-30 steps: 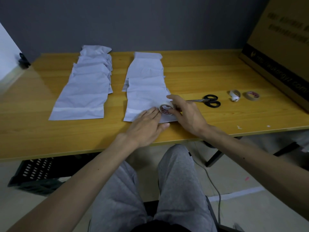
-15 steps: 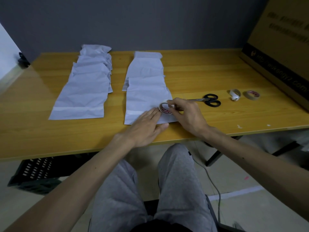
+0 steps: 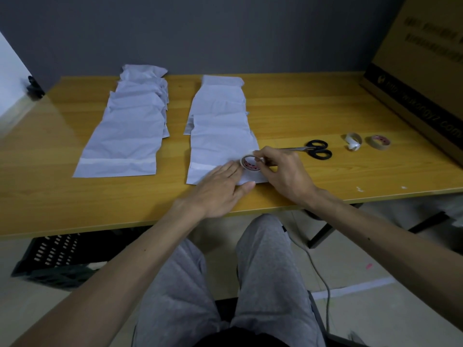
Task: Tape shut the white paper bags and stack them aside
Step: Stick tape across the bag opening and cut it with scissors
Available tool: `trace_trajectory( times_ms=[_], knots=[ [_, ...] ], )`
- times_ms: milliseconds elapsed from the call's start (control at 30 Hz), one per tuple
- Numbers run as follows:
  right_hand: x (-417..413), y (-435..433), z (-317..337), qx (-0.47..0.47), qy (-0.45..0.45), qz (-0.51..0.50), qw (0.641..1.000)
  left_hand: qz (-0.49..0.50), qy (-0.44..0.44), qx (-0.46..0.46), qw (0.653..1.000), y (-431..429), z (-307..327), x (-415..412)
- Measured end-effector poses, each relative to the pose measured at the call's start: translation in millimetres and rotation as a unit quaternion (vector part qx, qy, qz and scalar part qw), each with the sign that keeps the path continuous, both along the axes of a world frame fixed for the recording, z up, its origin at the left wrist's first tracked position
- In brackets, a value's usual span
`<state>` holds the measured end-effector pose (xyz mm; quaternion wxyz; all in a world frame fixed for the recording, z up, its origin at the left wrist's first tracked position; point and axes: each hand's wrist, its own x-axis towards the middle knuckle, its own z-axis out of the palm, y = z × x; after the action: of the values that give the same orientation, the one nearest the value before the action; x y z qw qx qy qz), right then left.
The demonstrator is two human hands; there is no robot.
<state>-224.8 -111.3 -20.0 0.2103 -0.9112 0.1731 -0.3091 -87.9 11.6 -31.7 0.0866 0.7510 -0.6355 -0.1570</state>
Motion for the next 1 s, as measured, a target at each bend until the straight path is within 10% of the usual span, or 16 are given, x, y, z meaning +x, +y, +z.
trace_trajectory(
  times_ms=[1000],
  knots=[
    [-26, -18, 25, -0.078, 0.112, 0.009, 0.991, 0.018, -0.052, -0.001, 0.998, -5, 7, -8]
  ],
)
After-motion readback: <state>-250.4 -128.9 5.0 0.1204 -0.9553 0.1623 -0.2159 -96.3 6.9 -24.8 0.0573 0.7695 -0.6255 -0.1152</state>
